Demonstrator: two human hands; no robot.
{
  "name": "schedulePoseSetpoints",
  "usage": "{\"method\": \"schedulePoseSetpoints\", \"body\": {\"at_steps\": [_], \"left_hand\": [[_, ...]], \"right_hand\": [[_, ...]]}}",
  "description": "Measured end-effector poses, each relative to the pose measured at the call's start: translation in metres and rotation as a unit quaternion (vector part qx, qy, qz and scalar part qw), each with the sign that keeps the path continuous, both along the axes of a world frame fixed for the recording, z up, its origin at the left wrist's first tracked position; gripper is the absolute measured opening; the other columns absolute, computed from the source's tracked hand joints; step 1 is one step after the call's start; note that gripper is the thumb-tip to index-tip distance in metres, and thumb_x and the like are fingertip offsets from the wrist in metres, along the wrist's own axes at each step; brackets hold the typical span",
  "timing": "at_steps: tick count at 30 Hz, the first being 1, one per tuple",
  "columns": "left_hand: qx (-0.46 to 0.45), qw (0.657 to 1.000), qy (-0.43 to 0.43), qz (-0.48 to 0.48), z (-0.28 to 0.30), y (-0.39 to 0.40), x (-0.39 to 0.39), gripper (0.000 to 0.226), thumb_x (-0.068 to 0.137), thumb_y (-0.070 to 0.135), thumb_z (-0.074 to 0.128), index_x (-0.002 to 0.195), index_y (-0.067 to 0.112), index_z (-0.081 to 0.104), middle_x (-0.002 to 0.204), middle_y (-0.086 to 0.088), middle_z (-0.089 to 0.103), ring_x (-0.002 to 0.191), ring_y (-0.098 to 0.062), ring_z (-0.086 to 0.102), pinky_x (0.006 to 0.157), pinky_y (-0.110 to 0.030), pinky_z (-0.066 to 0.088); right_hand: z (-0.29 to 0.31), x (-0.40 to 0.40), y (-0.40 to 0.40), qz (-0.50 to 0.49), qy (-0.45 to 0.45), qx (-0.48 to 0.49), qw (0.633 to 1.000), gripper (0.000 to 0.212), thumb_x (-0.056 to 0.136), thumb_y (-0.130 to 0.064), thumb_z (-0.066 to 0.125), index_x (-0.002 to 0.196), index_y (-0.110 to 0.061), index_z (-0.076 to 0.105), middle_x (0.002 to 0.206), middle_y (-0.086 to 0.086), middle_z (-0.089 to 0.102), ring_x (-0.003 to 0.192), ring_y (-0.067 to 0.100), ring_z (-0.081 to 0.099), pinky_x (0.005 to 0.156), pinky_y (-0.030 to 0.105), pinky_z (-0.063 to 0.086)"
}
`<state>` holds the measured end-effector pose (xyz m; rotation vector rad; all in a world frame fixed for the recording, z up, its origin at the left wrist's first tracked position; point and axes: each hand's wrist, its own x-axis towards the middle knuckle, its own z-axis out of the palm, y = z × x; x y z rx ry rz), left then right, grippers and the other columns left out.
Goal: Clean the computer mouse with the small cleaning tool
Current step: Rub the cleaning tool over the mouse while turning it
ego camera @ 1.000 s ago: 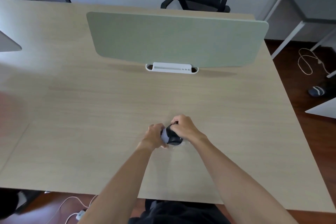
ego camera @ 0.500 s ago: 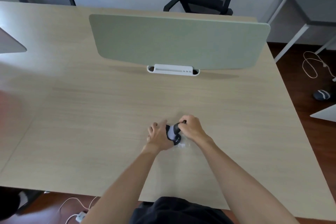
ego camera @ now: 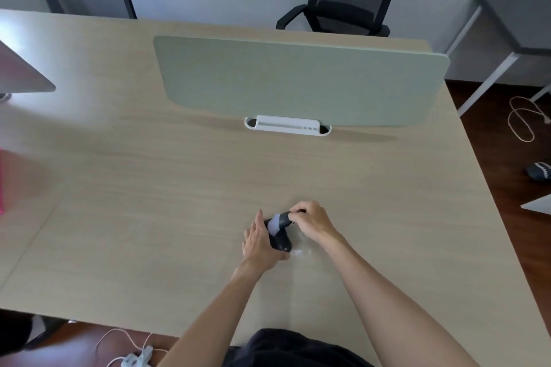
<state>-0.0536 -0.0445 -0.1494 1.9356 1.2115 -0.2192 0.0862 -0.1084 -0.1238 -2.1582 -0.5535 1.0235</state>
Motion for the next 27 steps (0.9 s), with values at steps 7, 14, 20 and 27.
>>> {"method": "schedulePoseSetpoints", "body": {"at_steps": [7, 14, 20, 27], "left_hand": [[0.004, 0.999, 0.037, -0.038, 0.006, -0.003, 0.005, 0.12, 0.065, 0.021, 0.078, 0.153, 0.021, -0.003, 0.151, 0.003, 0.028, 0.136, -0.028, 0.027, 0.11, -0.037, 0.032], [0.026, 0.997, -0.019, 0.071, 0.003, -0.018, 0.006, 0.089, 0.066, 0.036, 0.08, 0.137, 0.01, 0.032, 0.125, -0.012, 0.04, 0.117, -0.03, 0.04, 0.1, -0.032, 0.037], [0.042, 0.999, -0.003, 0.035, 0.008, -0.011, 0.012, 0.078, 0.065, 0.026, 0.08, 0.13, 0.008, 0.04, 0.122, -0.008, 0.048, 0.114, -0.027, 0.046, 0.096, -0.029, 0.041], [0.036, 0.999, -0.008, 0.023, 0.017, -0.002, 0.021, 0.062, 0.059, 0.013, 0.081, 0.115, 0.008, 0.056, 0.109, -0.005, 0.062, 0.099, -0.023, 0.058, 0.071, -0.026, 0.043]], "right_hand": [[-0.006, 0.01, 0.001, 0.009, -0.136, -0.062, 0.989, 0.01, 0.078, -0.005, 0.043, 0.075, -0.003, 0.052, 0.075, 0.007, 0.056, 0.065, 0.025, 0.047, 0.058, 0.033, 0.04], [-0.003, -0.005, 0.006, 0.031, -0.063, 0.013, 0.997, 0.017, 0.086, -0.008, 0.052, 0.088, -0.002, 0.067, 0.081, 0.004, 0.063, 0.077, 0.022, 0.057, 0.065, 0.028, 0.046], [-0.007, 0.007, -0.006, 0.003, -0.137, -0.015, 0.99, 0.016, 0.083, -0.005, 0.044, 0.083, 0.001, 0.06, 0.083, 0.014, 0.065, 0.079, 0.033, 0.06, 0.067, 0.038, 0.05], [-0.012, 0.004, -0.01, -0.023, -0.085, 0.015, 0.996, 0.017, 0.088, -0.006, 0.052, 0.093, -0.003, 0.068, 0.088, 0.006, 0.068, 0.082, 0.022, 0.06, 0.066, 0.025, 0.046]]}}
